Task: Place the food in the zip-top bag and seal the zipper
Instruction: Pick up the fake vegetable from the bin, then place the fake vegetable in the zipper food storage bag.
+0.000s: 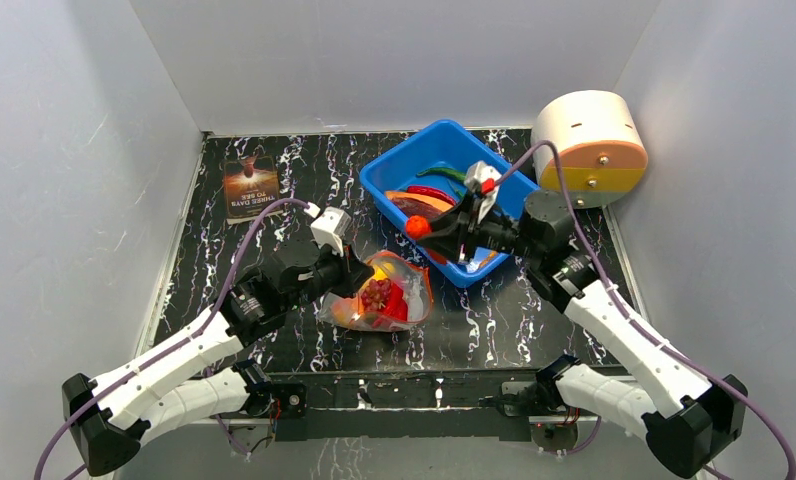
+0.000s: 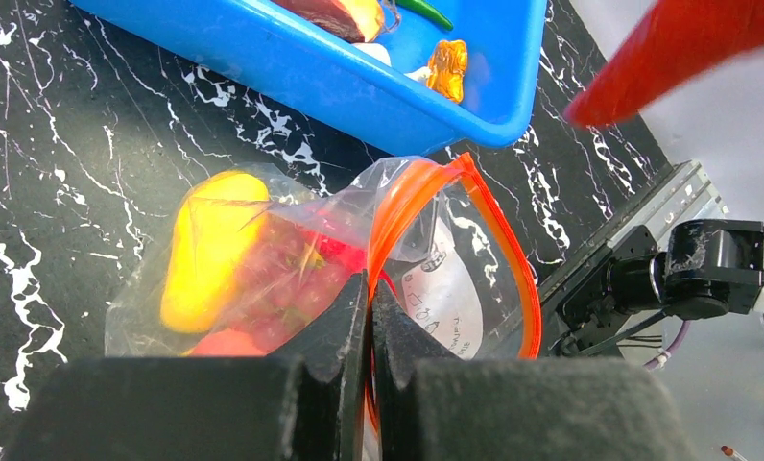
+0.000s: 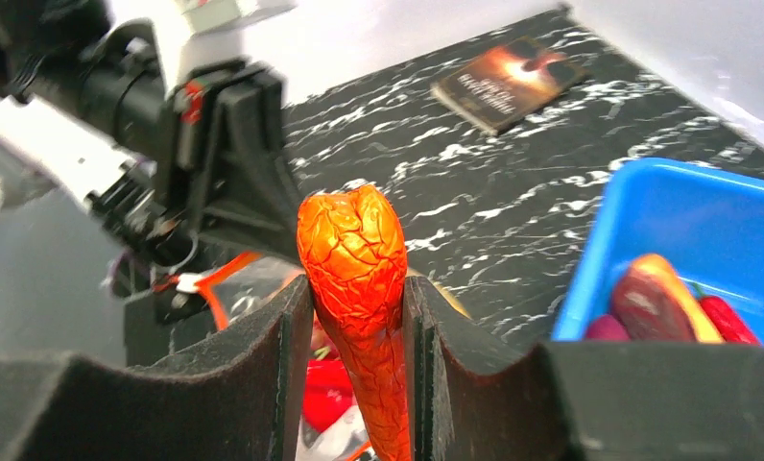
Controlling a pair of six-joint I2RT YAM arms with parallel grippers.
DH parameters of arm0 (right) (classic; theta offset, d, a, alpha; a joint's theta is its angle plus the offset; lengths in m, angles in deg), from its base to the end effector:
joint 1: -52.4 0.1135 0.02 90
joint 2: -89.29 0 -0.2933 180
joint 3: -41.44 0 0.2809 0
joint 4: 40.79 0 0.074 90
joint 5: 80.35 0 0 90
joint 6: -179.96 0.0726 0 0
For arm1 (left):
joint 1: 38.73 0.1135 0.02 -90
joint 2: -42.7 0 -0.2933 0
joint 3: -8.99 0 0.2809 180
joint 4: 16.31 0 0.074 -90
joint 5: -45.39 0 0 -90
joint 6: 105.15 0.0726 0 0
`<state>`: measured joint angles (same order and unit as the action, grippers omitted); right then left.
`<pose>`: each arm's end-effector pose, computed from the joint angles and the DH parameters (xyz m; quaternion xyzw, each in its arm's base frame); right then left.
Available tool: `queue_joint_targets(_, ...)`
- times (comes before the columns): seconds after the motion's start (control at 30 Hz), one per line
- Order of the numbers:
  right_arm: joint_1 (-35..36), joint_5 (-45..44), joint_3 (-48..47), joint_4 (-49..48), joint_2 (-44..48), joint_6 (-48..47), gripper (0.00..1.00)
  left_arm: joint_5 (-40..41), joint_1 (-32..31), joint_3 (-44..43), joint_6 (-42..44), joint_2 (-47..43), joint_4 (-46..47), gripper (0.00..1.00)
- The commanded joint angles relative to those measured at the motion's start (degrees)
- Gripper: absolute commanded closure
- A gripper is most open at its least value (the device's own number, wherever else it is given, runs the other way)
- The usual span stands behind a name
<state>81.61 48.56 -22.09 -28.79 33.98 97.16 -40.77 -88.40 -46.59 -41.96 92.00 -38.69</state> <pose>0.2058 0.1673 0.3862 -0.3548 0.6323 0.4323 0.5362 0.1646 -0.1864 0.3260 0.1385 0.7869 -0.3508 0.4884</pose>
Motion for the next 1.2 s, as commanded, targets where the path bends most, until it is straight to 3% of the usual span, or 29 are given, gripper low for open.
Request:
queue_joint_targets(0.0, 5.6, 6.2, 1.7, -5.0, 1.4, -6.1, 0.72, 0.0, 0.0, -0.9, -0.5, -1.1, 2.3, 1.0)
queue_joint_targets(0.5, 13.5, 17.2, 7.8, -10.3, -0.9, -22.6, 0.68, -2.8, 0.0, -1.5, 1.0, -2.1, 2.2, 1.0)
queue_joint_targets(0.9, 17.6, 22.0, 6.4, -4.7, -6.6, -40.9, 0.65, -5.1, 0.0, -2.0, 1.4, -2.6, 1.5, 1.0)
queue_joint_targets(1.17, 18.6, 15.3, 5.2, -6.6, -10.9, -40.8, 0.65, -8.2, 0.0, -2.1, 2.4, -2.7, 1.4, 1.0)
